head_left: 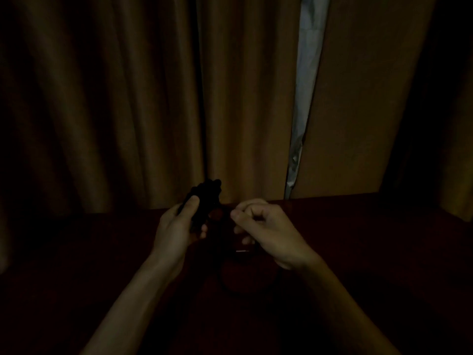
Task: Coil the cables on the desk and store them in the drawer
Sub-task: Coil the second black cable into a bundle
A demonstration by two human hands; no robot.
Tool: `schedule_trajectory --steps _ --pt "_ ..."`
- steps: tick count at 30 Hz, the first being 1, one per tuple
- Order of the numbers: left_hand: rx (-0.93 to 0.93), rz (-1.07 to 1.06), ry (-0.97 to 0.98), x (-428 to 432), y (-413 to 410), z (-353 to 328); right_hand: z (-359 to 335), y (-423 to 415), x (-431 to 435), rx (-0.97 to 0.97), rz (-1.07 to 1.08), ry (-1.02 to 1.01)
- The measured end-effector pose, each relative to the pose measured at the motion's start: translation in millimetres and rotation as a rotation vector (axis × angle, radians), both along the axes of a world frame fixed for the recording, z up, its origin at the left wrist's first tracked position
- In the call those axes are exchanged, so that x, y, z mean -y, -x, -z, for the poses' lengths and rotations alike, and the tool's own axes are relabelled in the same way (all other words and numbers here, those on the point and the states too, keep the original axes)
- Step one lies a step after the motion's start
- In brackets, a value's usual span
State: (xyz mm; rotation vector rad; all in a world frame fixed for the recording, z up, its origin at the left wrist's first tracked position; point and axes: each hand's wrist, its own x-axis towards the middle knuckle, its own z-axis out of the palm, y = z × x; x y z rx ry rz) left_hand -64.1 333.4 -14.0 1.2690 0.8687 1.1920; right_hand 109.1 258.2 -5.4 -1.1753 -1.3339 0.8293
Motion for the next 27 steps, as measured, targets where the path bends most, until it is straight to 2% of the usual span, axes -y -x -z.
schedule_trajectory --steps 3,6,11,14,17,20,24,27 --pt "-0.08 0.055 -0.087 9.0 -1.3 -2.7 -3.2 -2.3 2.3 -0.241 -0.165 0.132" --pt "-0.161 0.069 -0.21 18.8 -5.5 -4.0 -9.2 -4.9 4.7 -0.44 -0.291 0.177" --pt "-0.225 0.03 -0.321 24.0 -5.0 -8.6 -13.3 -4.4 3.6 -0.519 -0.265 0.188" --pt "-0.225 0.017 -0.332 23.5 -4.6 -7.5 -14.4 -4.4 3.7 -0.488 -0.264 0.237" --pt "-0.237 0.02 -0.325 23.4 -7.6 -4.4 -13.5 -3.7 2.9 -0.366 -0.189 0.263" --pt "-0.218 0.026 -0.294 23.9 -11.1 -2.4 -11.6 -3.0 1.8 -0.236 -0.09 0.195" --pt "-0.189 0.025 -0.258 22.3 -12.2 -1.6 -8.8 4.1 2.4 -0.209 0.064 0.069" --pt "-0.185 0.02 -0.236 20.7 -13.7 2.2 -5.7 9.6 0.9 0.004 0.296 -0.016"
